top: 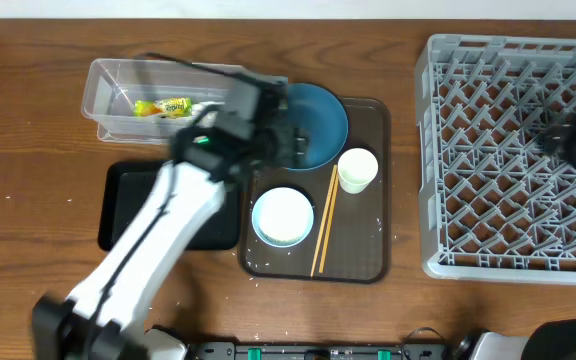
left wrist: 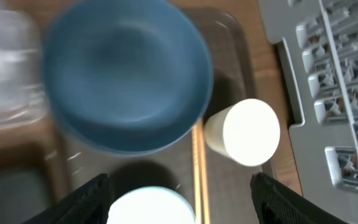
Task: Sort waste into correct bins and load items into the dishwasher rack
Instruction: 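Grasp the white paper cup with the left gripper, then hand the white cup from the left gripper to the right gripper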
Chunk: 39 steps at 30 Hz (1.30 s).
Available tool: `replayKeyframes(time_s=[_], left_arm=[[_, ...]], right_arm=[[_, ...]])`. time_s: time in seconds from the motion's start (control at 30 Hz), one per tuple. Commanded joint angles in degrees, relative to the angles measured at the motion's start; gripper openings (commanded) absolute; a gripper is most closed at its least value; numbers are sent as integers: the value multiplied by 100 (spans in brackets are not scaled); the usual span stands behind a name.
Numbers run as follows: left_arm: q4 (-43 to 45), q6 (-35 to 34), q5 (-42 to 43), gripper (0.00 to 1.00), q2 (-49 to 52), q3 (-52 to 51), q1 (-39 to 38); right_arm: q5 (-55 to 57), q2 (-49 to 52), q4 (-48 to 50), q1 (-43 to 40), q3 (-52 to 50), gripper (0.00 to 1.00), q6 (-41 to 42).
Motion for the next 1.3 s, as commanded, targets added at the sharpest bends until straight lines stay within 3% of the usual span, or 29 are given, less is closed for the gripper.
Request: replayKeyframes(time_s=[0.0, 0.23, 0.3, 0.47, 0.5, 0.63, 0.77, 0.9, 1.1, 1.27], left_arm=[[289, 48, 35, 74, 551, 31, -328], [894, -39, 57, 69, 1698, 31, -807], [962, -37, 166, 57, 1891, 31, -866], [866, -39, 291, 12, 2002, 31, -894], [826, -39, 291, 7, 1965, 31, -885], [540, -125, 391, 6, 1604, 63, -782], [201, -173, 1095, 6, 957, 68, -459], [203, -297, 2653, 6, 461, 66, 181], [761, -638, 5689, 7, 509, 63, 1029], [800, -664, 6382, 6, 573, 61, 1075]], right_arm=[[90, 9, -48, 297, 68, 98, -164], [254, 9, -94, 525, 66, 98, -164], [262, 9, -101, 525, 66, 98, -164], [273, 9, -98, 525, 66, 98, -164], [275, 9, -101, 525, 66, 99, -166], [273, 9, -109, 525, 66, 99, -258], [83, 9, -280, 525, 66, 99, -732], [-1292, 9, -295, 553, 46, 97, -1615], [-3600, 9, -354, 1038, -260, 96, -3261], [-4597, 9, -350, 1799, -656, 98, -4168]])
